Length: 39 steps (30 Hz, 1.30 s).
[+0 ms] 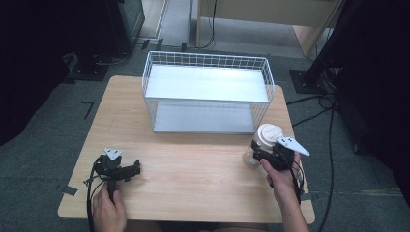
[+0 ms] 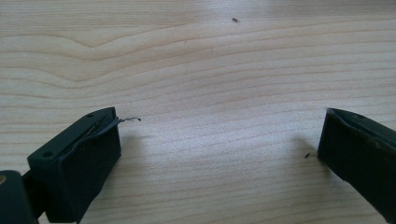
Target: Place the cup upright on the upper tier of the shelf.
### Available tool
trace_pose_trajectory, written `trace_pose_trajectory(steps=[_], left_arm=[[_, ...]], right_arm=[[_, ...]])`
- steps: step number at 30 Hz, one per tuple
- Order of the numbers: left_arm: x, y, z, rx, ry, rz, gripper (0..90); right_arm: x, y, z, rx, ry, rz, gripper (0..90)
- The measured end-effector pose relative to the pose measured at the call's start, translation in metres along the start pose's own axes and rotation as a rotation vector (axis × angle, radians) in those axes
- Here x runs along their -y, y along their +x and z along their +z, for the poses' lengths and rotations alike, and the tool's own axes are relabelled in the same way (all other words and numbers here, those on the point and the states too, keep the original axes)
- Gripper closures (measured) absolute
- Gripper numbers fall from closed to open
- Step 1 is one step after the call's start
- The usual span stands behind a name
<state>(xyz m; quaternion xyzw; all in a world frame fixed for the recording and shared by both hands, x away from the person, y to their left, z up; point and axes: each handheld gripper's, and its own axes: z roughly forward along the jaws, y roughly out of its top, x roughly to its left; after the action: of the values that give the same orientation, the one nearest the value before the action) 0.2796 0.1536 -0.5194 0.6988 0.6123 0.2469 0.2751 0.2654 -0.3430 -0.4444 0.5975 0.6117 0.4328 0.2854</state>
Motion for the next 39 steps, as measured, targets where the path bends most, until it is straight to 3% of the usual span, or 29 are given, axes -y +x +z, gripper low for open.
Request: trace_pose_trajectory(steps=[4,15,39], left_arm=[[0.000,0.000,0.000,0.000,0.002,0.002,0.0],[0.000,0.000,0.000,0.000,0.002,0.002,0.0],[0.000,0.000,0.000,-0.001,0.000,0.001,0.0]], right_arm=[[-0.004,0.004,-0.001,0.003,-0.003,-0.012,16.3],[-0.035,0.037,-0.010,-0.068,-0.046,-0.059,16.3],[-0.099,0.095,-0.013,-0.154,-0.126,-0.144,16.2]])
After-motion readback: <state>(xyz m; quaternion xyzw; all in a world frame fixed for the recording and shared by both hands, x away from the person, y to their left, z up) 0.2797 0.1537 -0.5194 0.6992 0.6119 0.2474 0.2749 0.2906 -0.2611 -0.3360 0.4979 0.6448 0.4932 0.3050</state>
